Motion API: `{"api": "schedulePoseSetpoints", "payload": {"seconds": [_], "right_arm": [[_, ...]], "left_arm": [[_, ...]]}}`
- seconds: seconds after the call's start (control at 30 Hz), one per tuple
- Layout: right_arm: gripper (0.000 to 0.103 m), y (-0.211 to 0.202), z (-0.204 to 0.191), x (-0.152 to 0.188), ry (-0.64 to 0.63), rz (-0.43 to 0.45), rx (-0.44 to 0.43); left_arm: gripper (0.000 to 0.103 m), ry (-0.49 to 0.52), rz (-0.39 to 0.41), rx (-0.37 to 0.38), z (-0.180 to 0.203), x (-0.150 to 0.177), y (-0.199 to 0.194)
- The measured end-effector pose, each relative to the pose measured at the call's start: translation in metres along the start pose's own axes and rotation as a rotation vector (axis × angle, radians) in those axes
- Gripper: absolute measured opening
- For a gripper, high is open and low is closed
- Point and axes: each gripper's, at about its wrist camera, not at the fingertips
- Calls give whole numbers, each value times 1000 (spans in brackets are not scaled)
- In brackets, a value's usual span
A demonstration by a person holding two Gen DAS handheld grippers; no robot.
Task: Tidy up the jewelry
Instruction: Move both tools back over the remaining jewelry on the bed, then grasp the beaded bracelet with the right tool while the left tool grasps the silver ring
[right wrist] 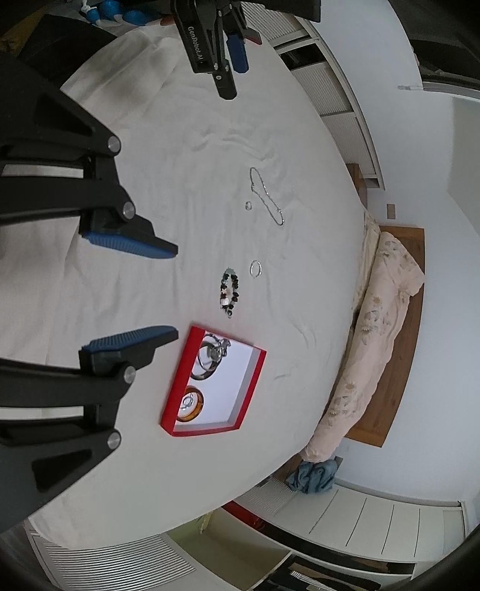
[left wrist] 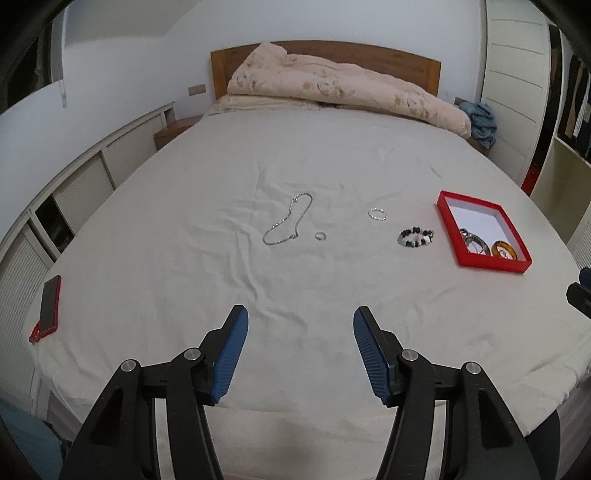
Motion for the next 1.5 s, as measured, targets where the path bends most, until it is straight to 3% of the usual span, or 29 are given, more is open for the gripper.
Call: {"api": "schedulePoseSetpoints", "payload": {"seconds": [0.17, 0.37, 0.8, 1.0, 1.07, 1.3, 1.5], "right_arm": [[36, 6, -5, -1, 4, -2, -30], [36, 27, -8, 2, 56, -24, -126], [36, 123, -39, 0, 76, -143, -225], [39, 180, -54, -6, 95, -201, -231], [53, 198, -57, -8, 112, -215, -232], [53, 269, -60, -13, 171, -283, -218], [54, 304, -64, -25, 181, -264, -197]], "left_arm": [[63, -20, -6, -3, -9, 0, 5], [64, -81, -22, 12, -27, 1, 21], [63, -154, -83, 36, -63, -3, 95], [63, -154, -94, 86, -62, -23, 141], [63, -146, -97, 98, -59, -32, 160], [54, -115, -125, 123, -54, -59, 230], [48, -79, -123, 132, -53, -70, 258]]}}
Point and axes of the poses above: each gripper's, at about its wrist camera, not at the fingertips, and y roughly the way its jaws point, z to its right, x to its underside, and after that the axes turned 15 degrees about x, right-handed
